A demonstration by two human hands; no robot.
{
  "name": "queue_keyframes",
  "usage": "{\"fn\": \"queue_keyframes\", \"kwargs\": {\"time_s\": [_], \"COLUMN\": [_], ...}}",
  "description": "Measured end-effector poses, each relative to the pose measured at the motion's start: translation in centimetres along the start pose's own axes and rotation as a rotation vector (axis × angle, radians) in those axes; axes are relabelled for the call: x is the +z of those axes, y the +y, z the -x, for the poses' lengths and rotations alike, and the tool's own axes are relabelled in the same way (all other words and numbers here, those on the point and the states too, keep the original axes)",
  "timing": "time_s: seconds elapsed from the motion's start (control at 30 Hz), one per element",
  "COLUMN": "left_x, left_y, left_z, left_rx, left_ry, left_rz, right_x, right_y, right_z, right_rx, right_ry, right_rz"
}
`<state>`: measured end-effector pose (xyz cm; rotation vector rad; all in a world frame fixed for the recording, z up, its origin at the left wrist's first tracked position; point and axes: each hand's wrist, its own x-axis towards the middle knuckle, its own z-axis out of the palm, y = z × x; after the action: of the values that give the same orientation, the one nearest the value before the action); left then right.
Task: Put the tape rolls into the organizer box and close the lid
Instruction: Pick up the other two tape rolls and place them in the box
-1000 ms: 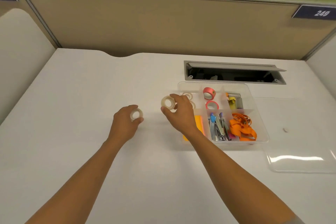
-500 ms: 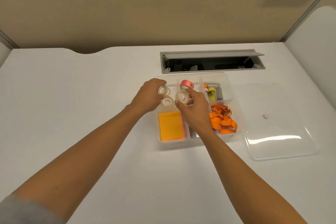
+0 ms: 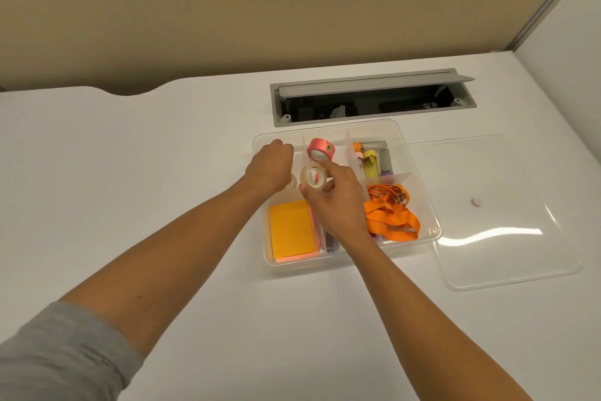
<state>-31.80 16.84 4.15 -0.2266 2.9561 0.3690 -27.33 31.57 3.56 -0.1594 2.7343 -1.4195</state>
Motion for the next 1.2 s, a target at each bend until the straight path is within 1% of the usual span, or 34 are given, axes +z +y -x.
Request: {"fn": "queue_keyframes", "kwargs": {"time_s": [0.33,0.57,0.73,0.93,1.2], "left_x": [0.7,0.6,0.8,1.2,0.9], "left_y": [0.7,1.5,1.5,1.1,1.3], "left_z": [-0.7,-1.0,-0.7,-0.3,-0.3], "left_rx": [-0.056,-0.136,-0.161,-0.167,-0.194], "left_ry": [0.019,0.07,0.091,0.117,0.1], "left_rz": [0.083,0.245,0.324,0.364,0.375], "right_x": [-0.1,-0.2,-0.2,-0.1,-0.2], "right_y": [0.1,-0.1,-0.2,-0.3,-0.3], "right_z": [0.0,0.1,0.1,0.1,0.0], "right_rx": [-0.013,-0.002,-0.001,-0.005,-0.008], "right_ry": [0.0,-0.004,-0.002,-0.002,-0.007], "right_rz": [-0.025,-0.014,-0.018,-0.004,-0.008]}}
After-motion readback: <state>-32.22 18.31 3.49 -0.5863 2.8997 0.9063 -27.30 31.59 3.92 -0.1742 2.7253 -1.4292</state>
